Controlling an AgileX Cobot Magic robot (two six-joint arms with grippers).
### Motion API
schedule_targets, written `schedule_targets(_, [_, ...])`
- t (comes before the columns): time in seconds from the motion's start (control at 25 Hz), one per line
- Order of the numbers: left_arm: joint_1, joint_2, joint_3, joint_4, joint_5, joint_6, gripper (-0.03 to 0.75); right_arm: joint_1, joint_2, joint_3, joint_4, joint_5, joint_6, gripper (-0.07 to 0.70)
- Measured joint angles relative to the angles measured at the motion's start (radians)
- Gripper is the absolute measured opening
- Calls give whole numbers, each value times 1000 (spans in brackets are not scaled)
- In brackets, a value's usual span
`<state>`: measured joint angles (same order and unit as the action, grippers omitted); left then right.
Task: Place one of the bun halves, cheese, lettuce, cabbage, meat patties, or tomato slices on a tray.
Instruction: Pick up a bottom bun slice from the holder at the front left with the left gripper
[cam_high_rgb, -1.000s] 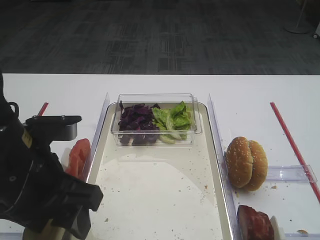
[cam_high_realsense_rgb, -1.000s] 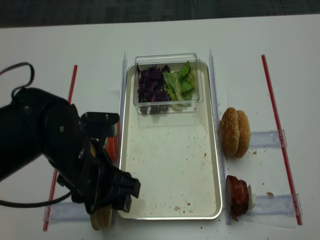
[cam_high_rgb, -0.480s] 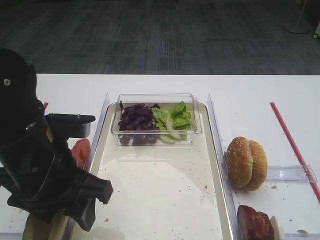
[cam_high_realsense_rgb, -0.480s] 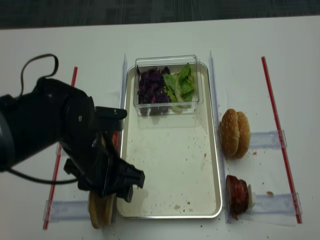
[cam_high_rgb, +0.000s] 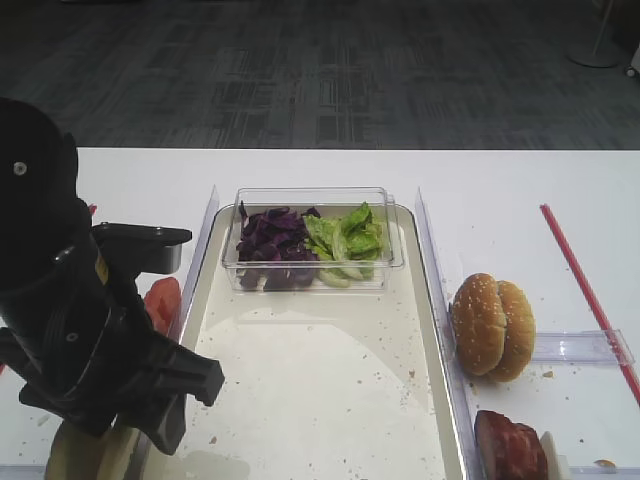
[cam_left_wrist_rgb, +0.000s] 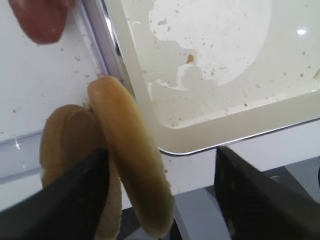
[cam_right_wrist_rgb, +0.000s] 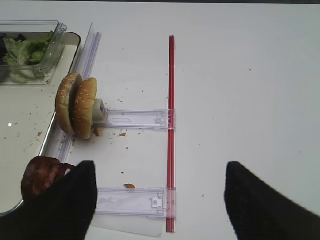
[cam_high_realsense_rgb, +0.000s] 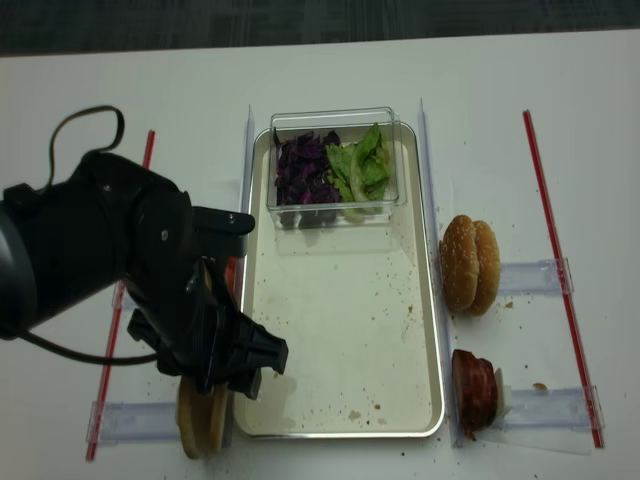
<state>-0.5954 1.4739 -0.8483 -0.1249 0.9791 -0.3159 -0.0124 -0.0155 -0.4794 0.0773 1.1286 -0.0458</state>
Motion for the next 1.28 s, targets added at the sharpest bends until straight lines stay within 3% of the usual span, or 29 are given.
schedule_targets(1.28, [0,52,0,39,-6,-4,285,0,0,0,0,0,-2,552])
